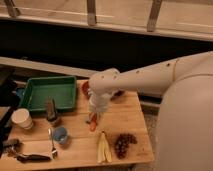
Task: Place pepper in table surface
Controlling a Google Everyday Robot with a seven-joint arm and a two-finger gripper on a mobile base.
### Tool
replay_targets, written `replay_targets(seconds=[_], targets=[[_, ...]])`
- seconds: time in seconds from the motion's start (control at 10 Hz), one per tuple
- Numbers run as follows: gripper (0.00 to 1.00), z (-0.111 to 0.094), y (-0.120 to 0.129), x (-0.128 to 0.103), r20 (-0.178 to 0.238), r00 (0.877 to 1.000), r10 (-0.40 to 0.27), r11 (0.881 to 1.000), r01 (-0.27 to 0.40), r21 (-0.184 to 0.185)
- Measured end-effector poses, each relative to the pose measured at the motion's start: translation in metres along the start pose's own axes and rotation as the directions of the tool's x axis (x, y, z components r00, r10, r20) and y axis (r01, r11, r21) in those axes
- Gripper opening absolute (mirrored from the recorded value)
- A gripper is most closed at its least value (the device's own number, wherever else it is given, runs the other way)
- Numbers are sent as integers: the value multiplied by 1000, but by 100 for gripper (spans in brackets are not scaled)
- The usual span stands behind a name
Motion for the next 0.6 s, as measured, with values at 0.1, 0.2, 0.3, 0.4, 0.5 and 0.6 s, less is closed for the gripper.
replay_targets(seconds=[0.1,0.2,0.3,0.4,0.5,0.6], targets=[[0,2,4,2,-3,1000,-9,1000,9,-2],[0,1,5,1,0,1000,-9,1000,9,-6],[0,1,3,0,0,1000,-5,1000,5,-5],[0,1,3,0,0,1000,-5,1000,5,-4],[0,2,6,1,-2,1000,-10,1000,10,-5],[0,3,0,-1,5,1000,15,1000,-15,-2]])
